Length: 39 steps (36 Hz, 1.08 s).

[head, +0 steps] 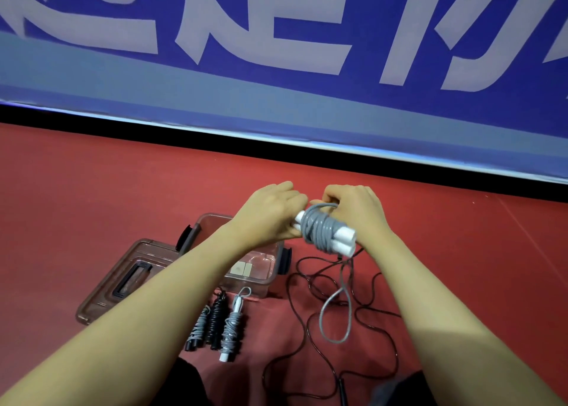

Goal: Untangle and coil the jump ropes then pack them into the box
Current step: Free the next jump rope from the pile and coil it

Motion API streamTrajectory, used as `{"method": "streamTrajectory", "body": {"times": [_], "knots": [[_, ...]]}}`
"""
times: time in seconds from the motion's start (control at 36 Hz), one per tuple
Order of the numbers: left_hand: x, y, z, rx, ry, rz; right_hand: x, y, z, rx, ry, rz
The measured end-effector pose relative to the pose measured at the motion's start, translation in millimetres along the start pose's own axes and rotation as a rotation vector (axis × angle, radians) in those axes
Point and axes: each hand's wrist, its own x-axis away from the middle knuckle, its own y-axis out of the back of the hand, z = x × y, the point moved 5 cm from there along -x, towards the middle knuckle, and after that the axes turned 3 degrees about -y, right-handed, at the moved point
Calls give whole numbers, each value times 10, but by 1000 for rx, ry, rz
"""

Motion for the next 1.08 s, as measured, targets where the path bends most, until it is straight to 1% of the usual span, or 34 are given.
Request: {"method": "streamTrajectory", "body": {"times": [0.06, 0.19, 0.28, 0.36, 0.44, 0.53, 0.58, 0.72, 0.86, 0.92, 0.97, 1.08], "knots": [[6, 37, 62, 51, 172, -46, 12, 1, 24, 21, 22, 14], [44, 52, 174, 262, 601, -109, 35, 10, 90, -224, 0, -90], [69, 22, 220, 345, 822, -118, 0, -52, 99, -304, -12, -89], [117, -31, 288, 386, 962, -120, -34, -116, 115, -303, -37, -43], [161, -87, 350, 382, 1037, -96, -16, -179, 171, -316, -63, 50], [203, -112, 412, 322, 1110, -36, 14, -229, 237, -334, -50, 138], [225, -118, 441, 232, 1122, 35, 28, -244, 270, -319, -27, 181], [283, -165, 497, 18, 1089, 197, 75, -268, 332, -303, 21, 298], [355, -191, 531, -166, 1023, 334, 119, -234, 454, -301, 104, 346], [354, -200, 522, -225, 979, 388, 123, -180, 481, -246, 142, 324], [347, -213, 505, -272, 927, 460, 121, -110, 484, -135, 181, 275], [319, -351, 403, -290, 747, 691, 128, -9, 492, 155, 303, 116]]}}
